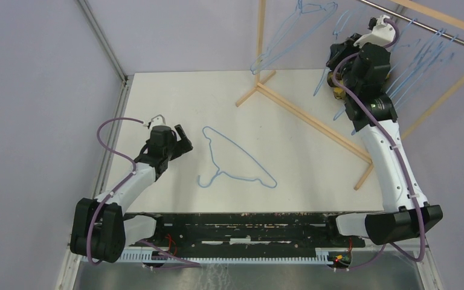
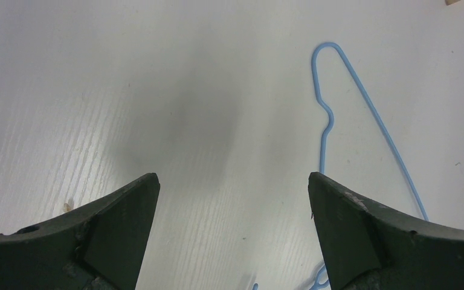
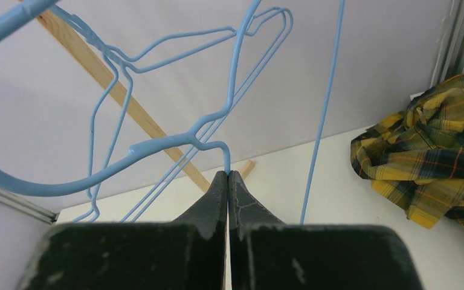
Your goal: Organize the hangers
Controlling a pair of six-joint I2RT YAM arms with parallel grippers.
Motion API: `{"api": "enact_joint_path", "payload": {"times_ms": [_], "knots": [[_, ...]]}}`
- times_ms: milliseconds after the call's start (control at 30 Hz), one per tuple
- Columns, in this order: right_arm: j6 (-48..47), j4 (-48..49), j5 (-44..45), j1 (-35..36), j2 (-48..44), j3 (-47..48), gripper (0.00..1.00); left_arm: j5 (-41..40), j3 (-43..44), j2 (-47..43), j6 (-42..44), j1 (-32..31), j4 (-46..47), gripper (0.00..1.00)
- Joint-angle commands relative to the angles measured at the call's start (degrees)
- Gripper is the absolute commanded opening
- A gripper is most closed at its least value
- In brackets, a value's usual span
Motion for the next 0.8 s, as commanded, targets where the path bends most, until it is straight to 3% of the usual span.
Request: {"api": "enact_joint_path", "payload": {"times_ms": [0,767], "knots": [[-0.4,4.0,-1.0,0.0,0.4,2.5,0.01,1.8,1.3,-2.3,-2.3,-0.1,2.9,1.00],[1.4,6.8,7.3,-0.1,9.5,13.6,0.01,2.7,1.0,-3.5,-2.6,-0.4,2.9,1.00]]}}
